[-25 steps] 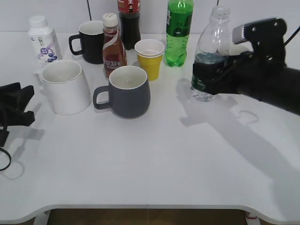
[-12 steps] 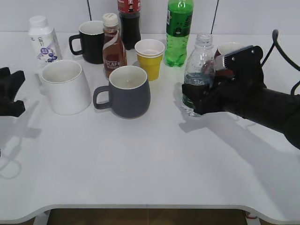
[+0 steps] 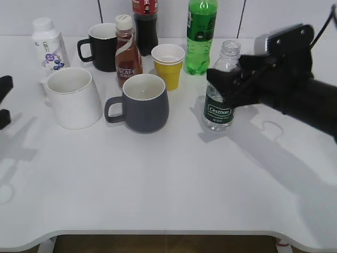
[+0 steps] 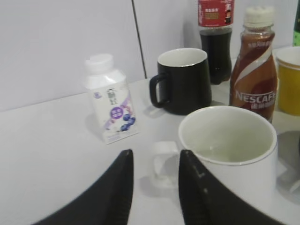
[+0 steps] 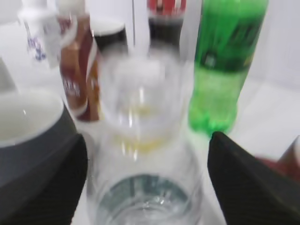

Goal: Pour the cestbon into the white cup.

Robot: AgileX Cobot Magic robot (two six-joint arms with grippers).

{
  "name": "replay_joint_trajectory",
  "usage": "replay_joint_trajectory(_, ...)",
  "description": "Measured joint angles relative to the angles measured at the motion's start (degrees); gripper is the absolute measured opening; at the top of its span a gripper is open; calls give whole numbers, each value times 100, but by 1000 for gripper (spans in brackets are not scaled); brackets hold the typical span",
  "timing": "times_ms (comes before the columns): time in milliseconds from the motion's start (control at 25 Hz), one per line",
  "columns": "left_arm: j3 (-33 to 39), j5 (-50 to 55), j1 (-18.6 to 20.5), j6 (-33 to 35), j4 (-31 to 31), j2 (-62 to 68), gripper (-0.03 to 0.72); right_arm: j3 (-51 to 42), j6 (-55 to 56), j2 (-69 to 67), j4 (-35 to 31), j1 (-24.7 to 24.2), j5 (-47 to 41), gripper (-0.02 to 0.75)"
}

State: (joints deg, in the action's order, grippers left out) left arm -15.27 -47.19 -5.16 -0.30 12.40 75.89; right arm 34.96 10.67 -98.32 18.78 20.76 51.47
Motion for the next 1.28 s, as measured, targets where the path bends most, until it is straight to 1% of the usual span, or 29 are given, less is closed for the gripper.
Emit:
replay_joint_trajectory(80,-101,849,0,-57,0,-645,252,0,65,376,43,0,-362,601)
replay_joint_trajectory(160,-320,2068,-47,-226,-8,-1331,253,0,302,897,143,0,-920,602)
replay_joint_trajectory(280,-835,3869,-208,-391,-74,-2416,285,-4,773,1765,634,0,-1792,602)
replay_joint_trajectory(360,-1249,4972,-345,-418,-325,-3266,336,-4,1131,2368,1280,0,-2393,602)
replay_joint_trajectory(480,-1773,6444,-532,-436,-753,-4007,450,-4,1684,3399,2042,86,-3477,602)
replay_joint_trajectory(600,-2124,7747,-623,-447,-1034,-4607,533,-4,1929,4465,2215,394,-4930,602)
replay_joint_trajectory(680,-2290,8381,-634,-447,-1117,-4975,553,2,1903,5152,1975,736,-6083,602)
replay_joint_trajectory(800,-2362,9333,-634,-447,-1163,-5557,562,8,1181,6137,940,1205,-7786,599)
replay_joint_trajectory(880,-2368,9993,-634,-447,-1179,-5910,564,8,648,6698,170,1341,-8831,596)
replay_joint_trajectory(920,-2374,10241,-634,-447,-1185,-6099,564,8,455,6931,-107,1362,-9382,596)
replay_joint_trajectory(1000,-2373,10709,-634,-447,-1172,-6433,564,8,277,7495,-440,1369,-10421,596)
replay_joint_trajectory(1120,-2365,11191,-634,-447,-1085,-6841,564,8,90,8263,-806,1369,-11479,596)
replay_joint_trajectory(1200,-2279,11325,-634,-447,-992,-7046,564,-20,-57,8714,-1029,1369,-11797,596)
replay_joint_trajectory(1280,-2076,11368,-634,-447,-929,-7137,564,-144,-114,9132,-1100,1369,-11882,596)
